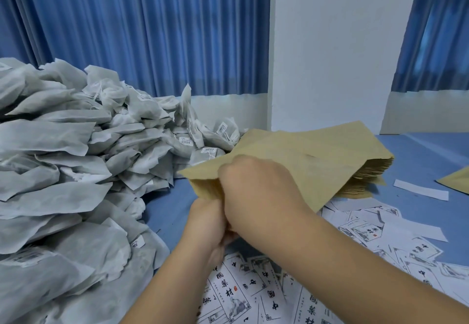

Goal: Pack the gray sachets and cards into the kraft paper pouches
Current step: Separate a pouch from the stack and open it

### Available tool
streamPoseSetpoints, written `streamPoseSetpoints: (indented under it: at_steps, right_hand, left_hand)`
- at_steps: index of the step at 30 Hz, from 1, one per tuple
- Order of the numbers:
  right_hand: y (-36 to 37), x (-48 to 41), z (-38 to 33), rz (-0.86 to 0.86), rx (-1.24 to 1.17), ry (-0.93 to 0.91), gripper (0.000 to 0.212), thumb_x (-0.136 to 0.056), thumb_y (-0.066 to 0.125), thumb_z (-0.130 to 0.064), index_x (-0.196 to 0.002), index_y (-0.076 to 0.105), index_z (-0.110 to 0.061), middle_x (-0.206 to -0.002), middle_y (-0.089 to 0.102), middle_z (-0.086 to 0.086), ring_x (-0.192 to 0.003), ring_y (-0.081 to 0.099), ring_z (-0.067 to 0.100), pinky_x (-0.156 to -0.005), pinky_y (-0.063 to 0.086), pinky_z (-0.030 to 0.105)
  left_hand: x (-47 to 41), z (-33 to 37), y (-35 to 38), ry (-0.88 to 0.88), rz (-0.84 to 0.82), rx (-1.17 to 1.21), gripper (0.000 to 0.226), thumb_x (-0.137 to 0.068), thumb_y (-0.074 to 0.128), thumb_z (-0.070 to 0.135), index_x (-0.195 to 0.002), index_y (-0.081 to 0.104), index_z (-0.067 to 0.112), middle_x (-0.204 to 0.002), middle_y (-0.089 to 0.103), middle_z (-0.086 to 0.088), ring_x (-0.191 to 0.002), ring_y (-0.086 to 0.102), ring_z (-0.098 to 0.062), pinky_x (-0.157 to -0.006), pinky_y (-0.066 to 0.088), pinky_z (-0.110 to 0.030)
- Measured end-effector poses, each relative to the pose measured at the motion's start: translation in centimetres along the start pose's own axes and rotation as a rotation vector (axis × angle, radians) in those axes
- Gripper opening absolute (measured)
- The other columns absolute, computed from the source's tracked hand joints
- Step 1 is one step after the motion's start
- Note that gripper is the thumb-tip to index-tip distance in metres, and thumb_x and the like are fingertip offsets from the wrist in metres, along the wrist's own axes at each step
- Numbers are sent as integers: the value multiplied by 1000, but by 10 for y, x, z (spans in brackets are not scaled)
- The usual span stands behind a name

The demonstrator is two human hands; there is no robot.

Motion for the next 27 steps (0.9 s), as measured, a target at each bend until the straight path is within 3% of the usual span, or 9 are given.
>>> streamPoseSetpoints:
  at_steps: [3, 9, 13, 17, 19, 21, 24, 27]
  right_hand:
    - [-12, -1, 11, 176, 3, 93, 34, -80, 51, -7, -62, 24, -18, -65, 26, -4, -50, 18, 13, -45, 9, 28]
    - [-10, -3, 20, 153, -74, 153, 34, -80, 51, -11, -59, 26, -21, -63, 28, -3, -51, 22, 13, -44, 13, 27]
    - [-7, -6, 24, 131, -122, 158, 31, -78, 49, -9, -58, 28, -19, -62, 32, -1, -52, 29, 15, -44, 15, 27]
    - [-9, -8, 35, 124, -198, 198, 17, -79, 47, -9, -65, 46, -19, -68, 45, 1, -66, 46, 25, -47, 28, 27]
    - [-9, -9, 41, 126, -245, 238, 20, -81, 45, -10, -82, 63, -18, -82, 58, 4, -75, 55, 27, -58, 44, 29]
    - [-11, -8, 44, 125, -277, 275, 30, -82, 45, -10, -98, 69, -18, -96, 64, 5, -84, 60, 27, -72, 53, 34]
    - [-13, -8, 47, 132, -301, 297, 31, -82, 46, -8, -100, 70, -16, -99, 66, 5, -84, 61, 26, -75, 53, 37]
    - [-15, -6, 48, 109, -311, 301, 32, -81, 46, -7, -99, 70, -16, -97, 65, 5, -82, 60, 25, -73, 53, 35]
  left_hand:
    - [1, -1, -6, -124, -29, 57, 27, -82, 42, -15, -71, 51, 9, -43, 52, -2, -34, 49, -10, -37, 42, -19]
    - [-1, 0, -1, -99, -101, 113, 22, -83, 49, -12, -100, 58, -2, -61, 65, -10, -48, 63, -19, -49, 52, -29]
    - [2, 5, 5, -67, -162, 210, 21, -85, 52, -6, -104, 58, 2, -67, 66, -11, -55, 65, -20, -57, 54, -34]
    - [10, 13, 4, -4, -107, 120, 18, -88, 54, 1, -105, 56, 7, -74, 69, -12, -59, 68, -25, -57, 56, -36]
    - [16, 20, 2, 32, -91, 42, 22, -91, 55, 11, -113, 54, 11, -93, 69, -15, -61, 69, -27, -49, 53, -31]
    - [22, 30, -1, 69, -44, -11, 29, -93, 54, 20, -122, 50, 15, -110, 63, -14, -57, 68, -27, -43, 50, -29]
    - [30, 47, -10, 194, 95, -144, 22, -93, 53, 23, -115, 51, 24, -102, 60, -3, -51, 64, -19, -40, 48, -27]
    - [38, 63, -20, 417, 199, -301, 18, -91, 54, 15, -97, 55, 31, -97, 58, 2, -58, 64, -14, -42, 46, -25]
Point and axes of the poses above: each hand's wrist, its own x-axis away from the middle knuckle, its own y-axis out of the palm, z = x × y, the point moved 1 cm from there along -x, towards the middle knuckle
